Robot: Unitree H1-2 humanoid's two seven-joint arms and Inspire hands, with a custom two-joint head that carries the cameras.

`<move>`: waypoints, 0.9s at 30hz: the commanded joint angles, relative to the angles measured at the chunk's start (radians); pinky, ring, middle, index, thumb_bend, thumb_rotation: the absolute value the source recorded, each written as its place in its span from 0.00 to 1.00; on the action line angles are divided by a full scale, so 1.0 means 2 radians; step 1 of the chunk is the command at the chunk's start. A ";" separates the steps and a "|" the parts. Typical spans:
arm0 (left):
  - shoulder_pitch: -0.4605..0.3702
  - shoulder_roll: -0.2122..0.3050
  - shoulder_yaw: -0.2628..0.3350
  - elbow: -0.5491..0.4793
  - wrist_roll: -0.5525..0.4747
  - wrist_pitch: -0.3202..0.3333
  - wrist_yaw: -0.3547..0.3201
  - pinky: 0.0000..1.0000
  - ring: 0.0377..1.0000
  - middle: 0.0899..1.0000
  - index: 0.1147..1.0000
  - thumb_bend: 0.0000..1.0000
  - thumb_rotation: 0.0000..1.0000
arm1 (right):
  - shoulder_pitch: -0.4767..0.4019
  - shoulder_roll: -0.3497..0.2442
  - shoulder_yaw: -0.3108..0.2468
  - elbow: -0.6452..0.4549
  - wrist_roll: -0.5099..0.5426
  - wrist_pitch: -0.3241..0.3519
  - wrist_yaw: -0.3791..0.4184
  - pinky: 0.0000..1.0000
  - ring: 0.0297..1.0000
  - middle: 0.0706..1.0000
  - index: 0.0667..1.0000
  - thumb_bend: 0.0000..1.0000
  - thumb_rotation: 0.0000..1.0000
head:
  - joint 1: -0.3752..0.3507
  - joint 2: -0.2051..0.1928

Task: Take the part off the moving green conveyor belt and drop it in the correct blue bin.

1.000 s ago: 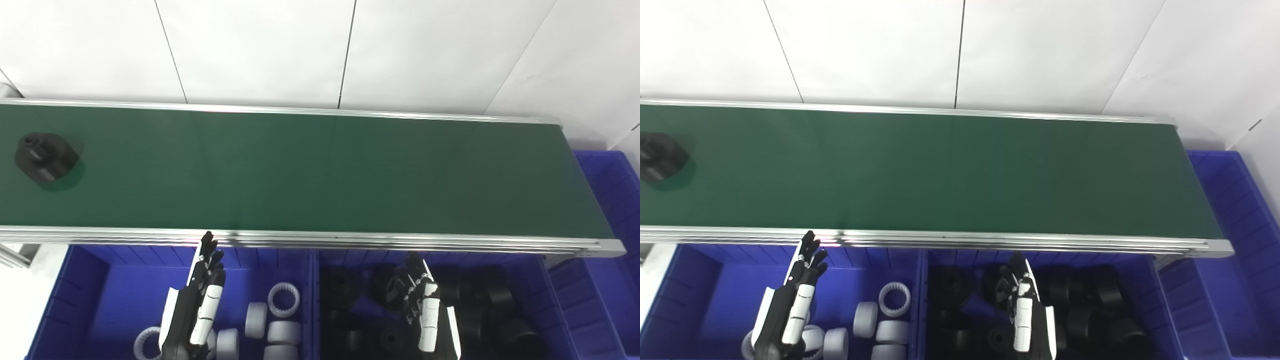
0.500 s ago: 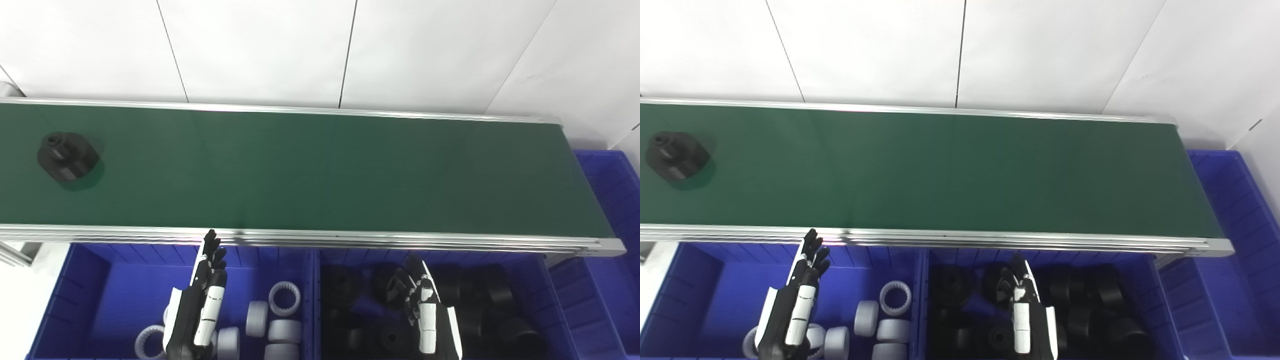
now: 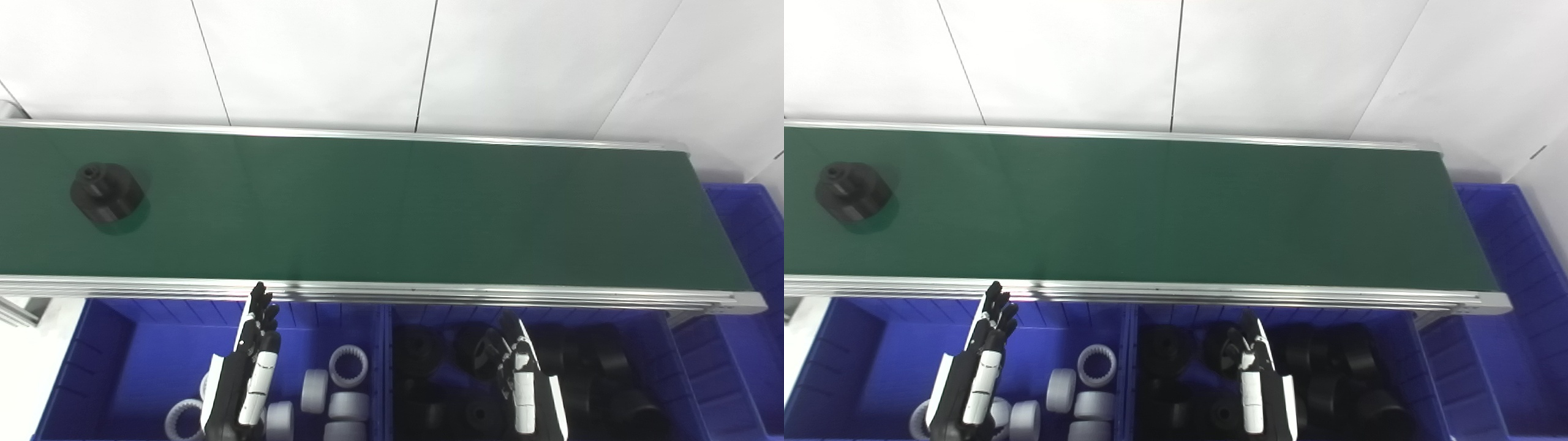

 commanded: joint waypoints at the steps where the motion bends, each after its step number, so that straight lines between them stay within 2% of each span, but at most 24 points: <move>1: 0.003 -0.002 -0.003 -0.007 0.005 -0.012 0.001 0.95 0.96 0.99 1.00 0.50 0.90 | 0.000 0.000 0.000 -0.006 0.005 -0.022 0.008 0.90 0.92 0.96 0.95 0.85 0.94 | 0.003 -0.003; 4: 0.002 -0.003 -0.004 -0.004 0.005 -0.012 0.001 0.93 0.96 0.99 1.00 0.51 0.90 | 0.000 -0.002 -0.001 -0.005 0.008 -0.023 0.010 0.91 0.93 0.96 0.95 0.85 0.94 | 0.009 -0.008; 10: 0.002 -0.007 -0.011 0.023 0.033 -0.035 0.012 0.88 0.94 0.98 1.00 0.51 0.91 | -0.002 -0.013 -0.008 0.016 0.016 -0.037 0.020 0.90 0.94 0.97 0.98 0.85 0.94 | 0.051 -0.046; 12: 0.001 -0.010 -0.013 0.035 0.035 -0.041 0.014 0.88 0.94 0.98 1.00 0.51 0.90 | -0.004 -0.019 -0.012 0.024 0.023 -0.041 0.025 0.88 0.93 0.98 1.00 0.84 0.93 | 0.068 -0.063; 13: 0.001 -0.011 -0.014 0.039 0.035 -0.043 0.014 0.88 0.94 0.98 1.00 0.51 0.89 | -0.005 -0.020 -0.013 0.027 0.025 -0.043 0.028 0.88 0.93 0.98 1.00 0.84 0.93 | 0.068 -0.063; 14: -0.001 -0.012 -0.015 0.046 0.031 -0.050 0.013 0.88 0.94 0.98 1.00 0.51 0.89 | -0.007 -0.022 -0.015 0.032 0.030 -0.045 0.031 0.88 0.93 0.98 1.00 0.84 0.93 | 0.077 -0.074; 15: -0.003 -0.013 -0.016 0.052 0.028 -0.055 0.012 0.89 0.94 0.98 1.00 0.50 0.86 | -0.008 -0.024 -0.017 0.035 0.034 -0.047 0.032 0.88 0.92 0.98 1.00 0.84 0.92 | 0.077 -0.074; 16: -0.005 -0.014 -0.016 0.059 0.029 -0.060 0.013 0.89 0.94 0.98 1.00 0.50 0.85 | -0.010 -0.027 -0.018 0.042 0.036 -0.052 0.035 0.88 0.92 0.98 1.00 0.83 0.92 | 0.084 -0.085; 17: -0.007 -0.015 -0.017 0.063 0.030 -0.064 0.014 0.88 0.93 0.98 1.00 0.50 0.84 | -0.012 -0.029 -0.019 0.047 0.037 -0.057 0.037 0.87 0.92 0.99 1.00 0.82 0.92 | 0.084 -0.085; 18: -0.009 -0.017 -0.017 0.072 0.028 -0.072 0.015 0.88 0.93 0.98 1.00 0.50 0.83 | -0.015 -0.032 -0.021 0.054 0.036 -0.064 0.039 0.87 0.92 0.99 1.00 0.81 0.92 | 0.088 -0.094; 20: -0.013 -0.021 -0.017 0.085 0.026 -0.085 0.017 0.84 0.91 0.96 0.98 0.49 0.79 | -0.019 -0.036 -0.023 0.065 0.035 -0.071 0.041 0.85 0.92 0.99 1.00 0.83 0.93 | 0.091 -0.101; 27: -0.022 -0.030 -0.015 0.108 0.029 -0.106 0.022 0.80 0.90 0.95 0.96 0.46 0.74 | -0.030 -0.042 -0.029 0.083 0.046 -0.079 0.051 0.87 0.93 1.00 1.00 0.84 0.90 | 0.096 -0.114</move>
